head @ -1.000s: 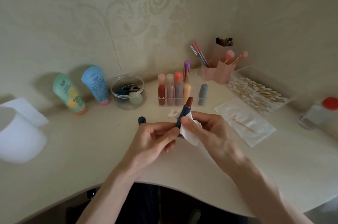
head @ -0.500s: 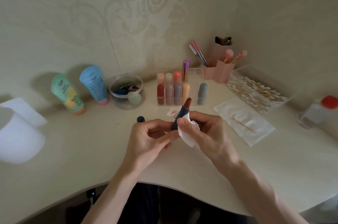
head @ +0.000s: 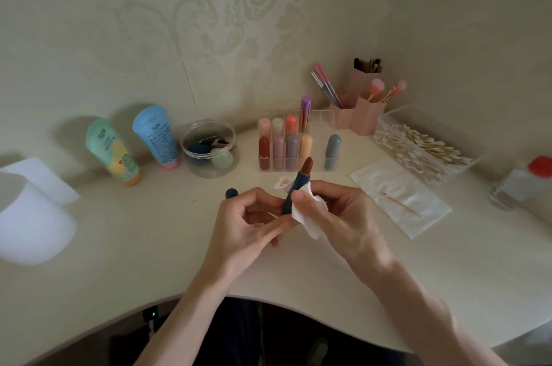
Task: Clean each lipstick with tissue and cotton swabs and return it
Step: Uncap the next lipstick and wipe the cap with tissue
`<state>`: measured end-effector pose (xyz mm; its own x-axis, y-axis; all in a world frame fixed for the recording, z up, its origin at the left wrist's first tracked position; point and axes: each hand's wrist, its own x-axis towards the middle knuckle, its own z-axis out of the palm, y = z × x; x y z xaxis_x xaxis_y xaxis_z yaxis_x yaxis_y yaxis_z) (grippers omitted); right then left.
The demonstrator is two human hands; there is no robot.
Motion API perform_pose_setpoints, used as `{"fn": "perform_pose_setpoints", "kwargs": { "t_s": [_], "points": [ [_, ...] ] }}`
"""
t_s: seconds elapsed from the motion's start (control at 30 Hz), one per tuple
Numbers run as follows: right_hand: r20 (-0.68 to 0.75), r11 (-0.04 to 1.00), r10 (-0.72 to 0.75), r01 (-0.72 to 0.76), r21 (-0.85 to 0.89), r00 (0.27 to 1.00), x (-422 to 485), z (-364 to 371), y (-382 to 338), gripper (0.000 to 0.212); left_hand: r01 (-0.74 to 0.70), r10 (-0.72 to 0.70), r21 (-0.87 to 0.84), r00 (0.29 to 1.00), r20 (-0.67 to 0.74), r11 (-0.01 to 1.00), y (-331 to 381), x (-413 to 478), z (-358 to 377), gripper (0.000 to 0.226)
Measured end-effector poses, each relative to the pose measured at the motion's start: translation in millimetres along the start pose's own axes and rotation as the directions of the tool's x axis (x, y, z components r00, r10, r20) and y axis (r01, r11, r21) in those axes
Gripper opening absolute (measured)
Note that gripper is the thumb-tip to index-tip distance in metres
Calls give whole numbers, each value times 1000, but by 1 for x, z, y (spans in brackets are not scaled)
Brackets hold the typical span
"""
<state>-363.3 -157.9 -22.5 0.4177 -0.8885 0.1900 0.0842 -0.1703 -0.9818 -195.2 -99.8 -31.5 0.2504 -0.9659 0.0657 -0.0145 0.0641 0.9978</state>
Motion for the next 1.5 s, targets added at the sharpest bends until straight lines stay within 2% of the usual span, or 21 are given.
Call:
{"fn": "perform_pose_setpoints", "kwargs": {
  "t_s": [0.13, 0.27, 0.37, 0.4, 0.57, 0.67, 0.8, 0.93, 1.0, 1.1, 1.2, 1.27, 1.4, 1.5],
  "points": [
    [25, 999, 24, -25, 22, 999, 1, -3, -2, 29, 41, -28, -87, 988, 154, 995, 2, -1, 0, 26],
    [37, 1000, 10, -10, -2, 999, -2, -1, 1, 28, 45, -41, -72, 998, 57, 996, 2, 0, -1, 19],
    [10, 999, 5, -4, -39, 1000, -1, 0, 1, 21, 36, -37, -42, 999, -17, 998, 1, 0, -1, 29],
    [11, 999, 8, -8, -40, 1000, -1, 0, 0, 21, 29, -29, -39, 999, -15, 999, 0, 1, -1, 31],
    [11, 1000, 19, -19, 23, 1000, -2, -4, -3, 24, 43, -29, -78, 986, 166, 996, -1, 0, -1, 27],
    [42, 999, 7, -9, 41, 999, -3, -2, -3, 27, 18, -9, -71, 992, 124, 997, -1, -1, -2, 19],
    [25, 1000, -5, 4, 18, 1000, -2, 0, -3, 28, 1, 0, -44, 1000, 21, 999, -1, 0, 1, 29],
    [15, 998, 14, -15, 54, 1000, -2, -2, -7, 26, 27, -9, -124, 991, 136, 992, 2, -1, 1, 28],
    [23, 998, 3, -4, 58, 1000, -3, -2, -7, 27, 20, -4, -115, 991, 137, 993, 2, -1, 0, 23],
    [30, 1000, -5, 4, 19, 1000, -3, -1, -4, 22, -29, 31, -49, 999, 39, 998, 1, -1, 0, 21],
    [25, 1000, -6, 7, -28, 1000, -2, 0, -2, 14, -47, 47, 8, 999, -26, 999, -2, -2, 0, 31],
    [23, 1000, -10, 11, -26, 1000, -2, 0, -2, 14, -56, 56, 12, 998, -1, 998, -3, -1, 1, 31],
    [16, 999, -17, 16, 30, 1000, 0, -4, 0, 24, -45, 57, -69, 981, 184, 997, 0, -1, 1, 27],
    [21, 999, -23, 22, 31, 1000, -1, -3, 1, 20, -72, 75, -35, 992, 98, 997, 0, -2, 2, 23]
  ]
}}
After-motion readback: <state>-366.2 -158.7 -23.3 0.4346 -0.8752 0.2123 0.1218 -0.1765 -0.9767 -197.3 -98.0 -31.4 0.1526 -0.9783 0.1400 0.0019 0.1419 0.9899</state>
